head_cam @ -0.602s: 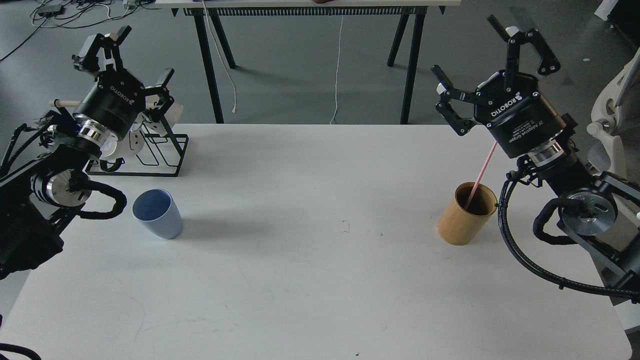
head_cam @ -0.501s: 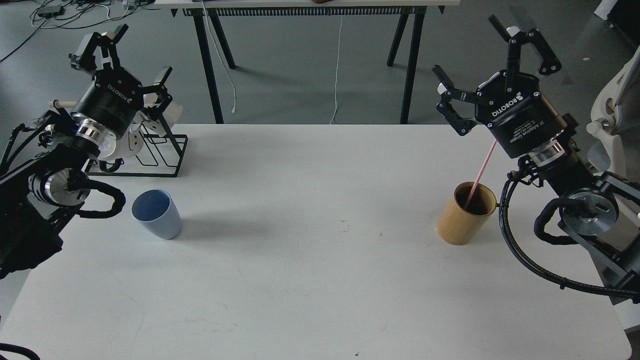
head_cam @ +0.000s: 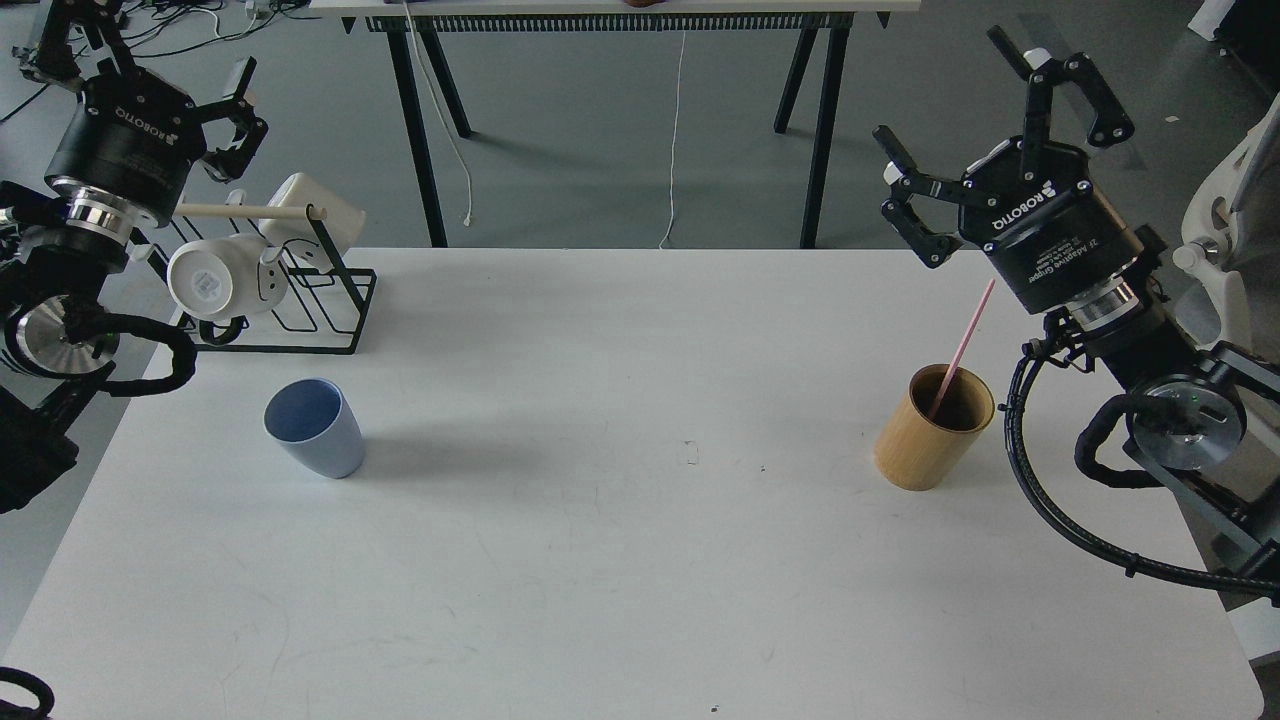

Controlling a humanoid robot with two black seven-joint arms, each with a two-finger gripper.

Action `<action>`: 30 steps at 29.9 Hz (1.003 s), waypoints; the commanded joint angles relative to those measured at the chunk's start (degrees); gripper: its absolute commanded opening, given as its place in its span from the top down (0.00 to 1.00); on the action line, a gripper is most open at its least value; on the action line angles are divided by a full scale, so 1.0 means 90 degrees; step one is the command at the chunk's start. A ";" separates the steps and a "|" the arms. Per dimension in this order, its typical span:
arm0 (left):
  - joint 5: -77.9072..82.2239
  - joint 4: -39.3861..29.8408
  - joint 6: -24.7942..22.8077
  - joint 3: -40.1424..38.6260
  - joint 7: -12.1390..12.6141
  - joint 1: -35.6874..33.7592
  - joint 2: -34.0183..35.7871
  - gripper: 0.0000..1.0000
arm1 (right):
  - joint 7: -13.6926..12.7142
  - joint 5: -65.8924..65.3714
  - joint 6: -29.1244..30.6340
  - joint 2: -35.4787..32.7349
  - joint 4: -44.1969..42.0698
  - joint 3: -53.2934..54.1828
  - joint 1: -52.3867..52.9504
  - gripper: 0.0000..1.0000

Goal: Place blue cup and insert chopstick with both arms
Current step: 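Move the left gripper down toward the light blue cup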

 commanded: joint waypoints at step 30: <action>1.0815 -0.0809 0.0000 0.1951 0.0000 -0.0033 0.2741 0.01 | 0.0000 -0.0006 0.0056 -0.0432 -0.0017 0.0618 -0.0471 0.06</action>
